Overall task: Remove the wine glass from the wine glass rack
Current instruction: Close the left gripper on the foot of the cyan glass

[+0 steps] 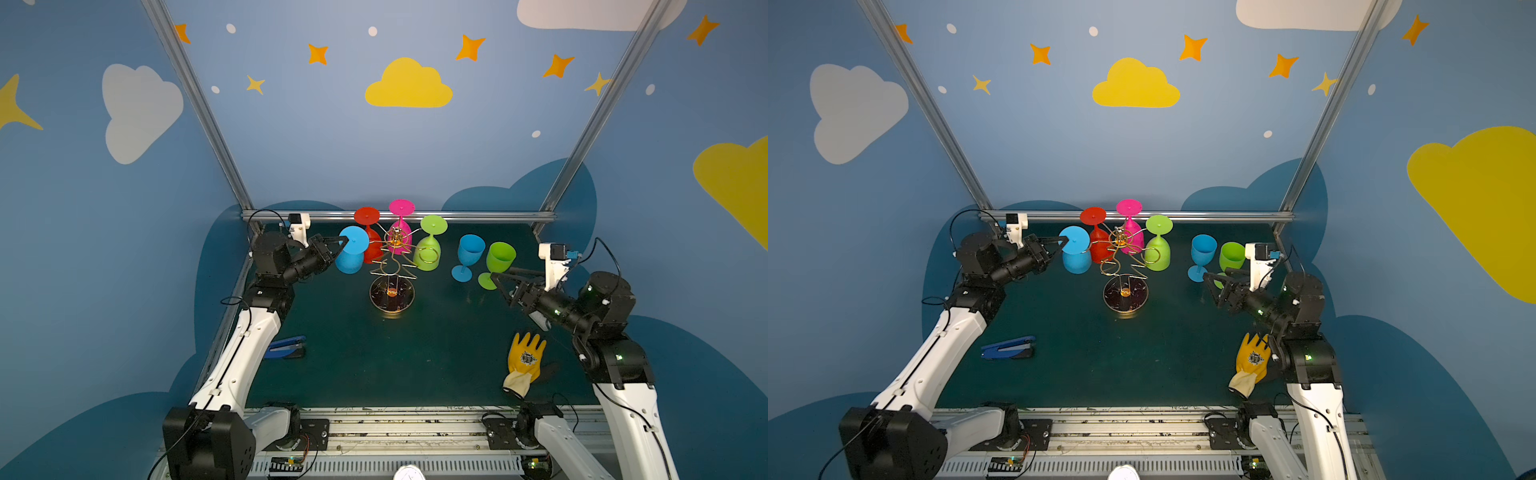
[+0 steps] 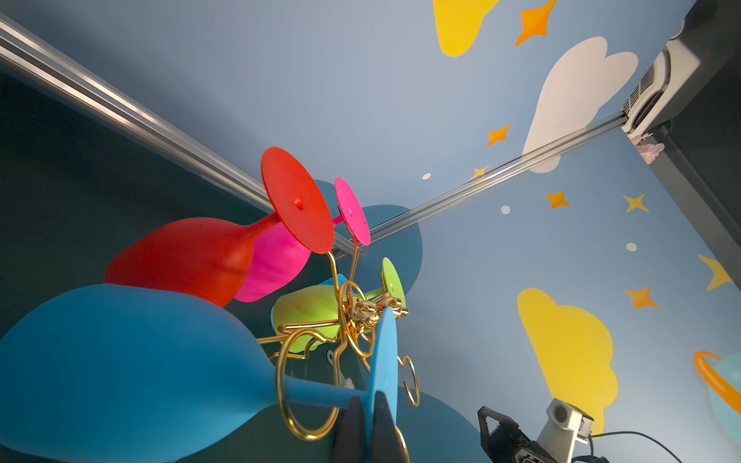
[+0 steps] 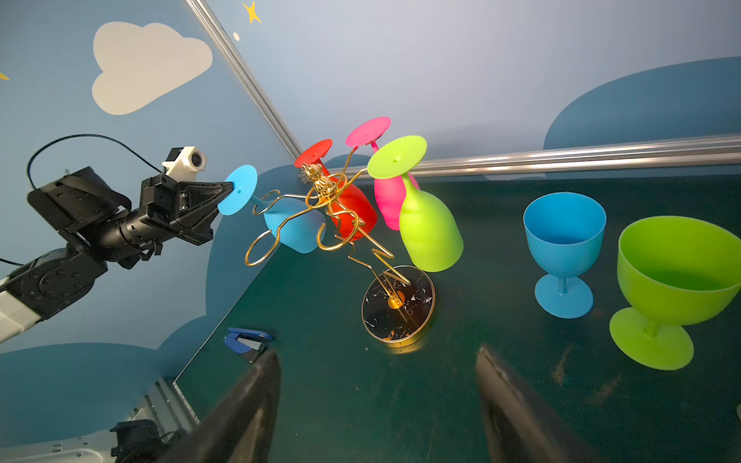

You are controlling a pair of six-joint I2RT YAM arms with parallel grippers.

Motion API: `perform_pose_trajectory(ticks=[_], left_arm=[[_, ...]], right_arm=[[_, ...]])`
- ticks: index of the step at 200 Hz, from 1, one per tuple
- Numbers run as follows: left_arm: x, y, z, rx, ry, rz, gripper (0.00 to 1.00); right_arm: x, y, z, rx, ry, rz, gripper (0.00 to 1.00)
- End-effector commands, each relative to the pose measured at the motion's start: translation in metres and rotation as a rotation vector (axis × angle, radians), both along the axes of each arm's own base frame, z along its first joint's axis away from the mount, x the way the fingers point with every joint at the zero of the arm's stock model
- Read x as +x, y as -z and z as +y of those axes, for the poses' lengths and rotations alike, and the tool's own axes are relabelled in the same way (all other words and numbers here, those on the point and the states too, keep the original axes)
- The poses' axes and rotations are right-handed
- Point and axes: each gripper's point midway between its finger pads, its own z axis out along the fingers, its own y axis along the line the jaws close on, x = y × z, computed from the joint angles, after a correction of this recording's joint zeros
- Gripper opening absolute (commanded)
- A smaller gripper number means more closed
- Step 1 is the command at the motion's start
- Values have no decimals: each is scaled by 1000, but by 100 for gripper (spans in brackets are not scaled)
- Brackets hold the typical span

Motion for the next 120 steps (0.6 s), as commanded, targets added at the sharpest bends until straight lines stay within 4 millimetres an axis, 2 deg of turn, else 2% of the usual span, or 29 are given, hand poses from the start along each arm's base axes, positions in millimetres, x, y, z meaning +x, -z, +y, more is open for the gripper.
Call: perform_pose_trajectory(ticks=[1,120], left_arm=[[-5,-19,1,-22,5,-59,3],[5,-19,-16,1,50,-39,3]], right_arm=[[-7,-20,2,16,-12,-56,76],[-7,-21,3,21,-15,-55,76]])
